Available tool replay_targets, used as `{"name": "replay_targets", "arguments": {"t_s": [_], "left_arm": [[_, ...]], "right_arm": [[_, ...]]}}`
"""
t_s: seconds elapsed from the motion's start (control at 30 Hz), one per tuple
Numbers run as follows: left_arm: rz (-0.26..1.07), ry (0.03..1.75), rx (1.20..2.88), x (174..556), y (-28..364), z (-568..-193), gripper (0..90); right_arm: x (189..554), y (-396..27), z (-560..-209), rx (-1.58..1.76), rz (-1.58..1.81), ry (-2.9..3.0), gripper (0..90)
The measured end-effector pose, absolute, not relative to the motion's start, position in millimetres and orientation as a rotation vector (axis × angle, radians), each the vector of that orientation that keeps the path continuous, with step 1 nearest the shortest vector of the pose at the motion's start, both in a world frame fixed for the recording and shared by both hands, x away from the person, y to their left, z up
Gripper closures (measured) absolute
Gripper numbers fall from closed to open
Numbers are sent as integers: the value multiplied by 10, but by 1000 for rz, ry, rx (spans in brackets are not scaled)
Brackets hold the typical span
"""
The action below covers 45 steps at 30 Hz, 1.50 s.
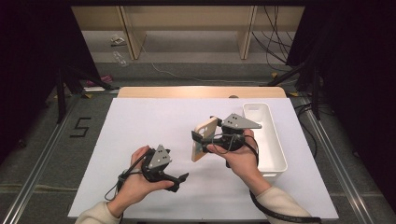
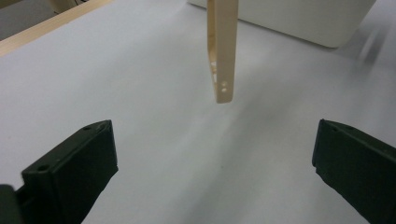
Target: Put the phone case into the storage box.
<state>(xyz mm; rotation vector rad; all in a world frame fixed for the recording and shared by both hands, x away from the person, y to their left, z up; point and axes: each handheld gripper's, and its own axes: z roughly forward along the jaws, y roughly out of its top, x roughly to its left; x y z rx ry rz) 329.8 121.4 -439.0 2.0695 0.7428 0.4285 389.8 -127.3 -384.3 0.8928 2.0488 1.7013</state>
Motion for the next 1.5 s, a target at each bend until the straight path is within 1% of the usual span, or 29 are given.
{"name": "replay_targets", "arguments": {"t_s": [0.53, 1.5], "left_arm": [[442, 773, 2063, 3280, 1392, -4413, 0], [458, 810, 2053, 3290, 1488, -4424, 0]], "right_arm": [[3944, -1382, -3765, 910, 1695, 2019, 126], [4024, -1585, -3667, 945, 1670, 1963, 126]]}}
